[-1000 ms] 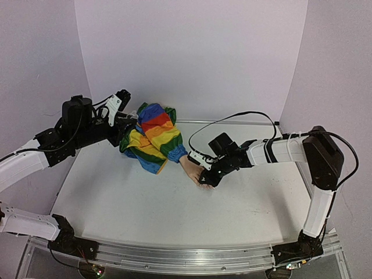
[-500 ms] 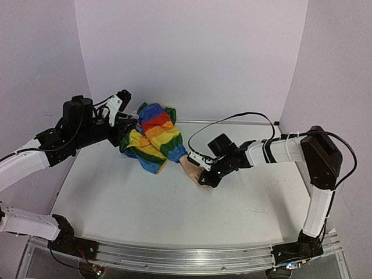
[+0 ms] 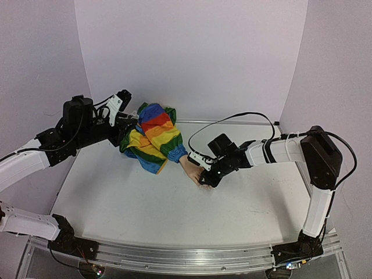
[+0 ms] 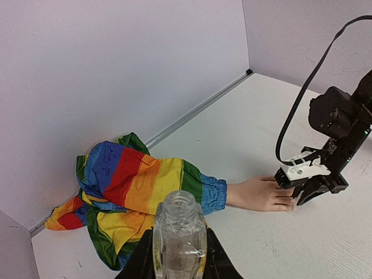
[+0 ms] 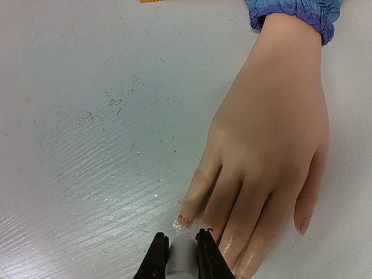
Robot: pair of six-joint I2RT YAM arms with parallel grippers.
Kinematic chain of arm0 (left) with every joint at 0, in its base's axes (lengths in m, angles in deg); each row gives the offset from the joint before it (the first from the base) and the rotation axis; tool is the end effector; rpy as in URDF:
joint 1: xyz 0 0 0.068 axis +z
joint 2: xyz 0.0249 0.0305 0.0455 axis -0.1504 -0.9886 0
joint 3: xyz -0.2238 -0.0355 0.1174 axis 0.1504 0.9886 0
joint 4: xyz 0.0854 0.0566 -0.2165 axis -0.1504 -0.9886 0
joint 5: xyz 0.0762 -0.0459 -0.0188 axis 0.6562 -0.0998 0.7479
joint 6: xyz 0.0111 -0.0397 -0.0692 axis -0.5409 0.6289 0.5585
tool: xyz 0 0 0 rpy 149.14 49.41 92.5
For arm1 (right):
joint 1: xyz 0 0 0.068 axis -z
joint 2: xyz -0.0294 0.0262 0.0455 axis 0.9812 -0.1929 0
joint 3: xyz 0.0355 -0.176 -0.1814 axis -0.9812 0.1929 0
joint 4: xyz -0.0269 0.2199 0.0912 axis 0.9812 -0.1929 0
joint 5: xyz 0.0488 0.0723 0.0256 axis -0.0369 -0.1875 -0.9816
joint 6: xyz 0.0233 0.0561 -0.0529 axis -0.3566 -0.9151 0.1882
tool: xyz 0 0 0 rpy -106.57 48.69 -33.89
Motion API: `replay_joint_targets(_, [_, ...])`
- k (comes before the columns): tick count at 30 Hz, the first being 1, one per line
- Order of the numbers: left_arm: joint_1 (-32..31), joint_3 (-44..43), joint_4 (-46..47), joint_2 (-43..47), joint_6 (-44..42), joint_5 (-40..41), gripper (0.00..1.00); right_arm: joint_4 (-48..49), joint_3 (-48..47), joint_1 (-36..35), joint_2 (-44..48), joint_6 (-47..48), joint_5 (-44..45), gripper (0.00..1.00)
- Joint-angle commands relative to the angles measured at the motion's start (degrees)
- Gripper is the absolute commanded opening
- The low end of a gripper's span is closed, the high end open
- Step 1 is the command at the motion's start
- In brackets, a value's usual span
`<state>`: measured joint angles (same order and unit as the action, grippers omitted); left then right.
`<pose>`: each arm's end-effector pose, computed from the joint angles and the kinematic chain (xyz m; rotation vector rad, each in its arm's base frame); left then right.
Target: Paint the nails
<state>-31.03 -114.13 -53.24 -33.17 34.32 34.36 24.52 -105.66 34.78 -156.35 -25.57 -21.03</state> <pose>0.2081 -0.1699 0.3365 0.8187 1.6273 -0.2789 0.2898 0.2994 0.1550 -1.1649 1.9310 0.5131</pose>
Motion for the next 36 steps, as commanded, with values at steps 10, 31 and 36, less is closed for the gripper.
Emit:
replay_joint_targets(10, [0.14,-0.18,3.44,0.34,0.27,-0.6,0.0,-1.1,-0.04,-0.82,1.18,-0.38,1.08,0.0])
replay_joint_targets(31, [0.14,-0.14,3.34,0.67,0.45,-0.75,0.0,-1.19,1.87,-1.12,3.7,-0.65,1.97,0.0])
replay_joint_targets(36, [0.14,-0.04,3.35,0.89,0.49,-0.75,0.0,-0.37,3.16,-1.1,6.14,-0.56,0.06,0.0])
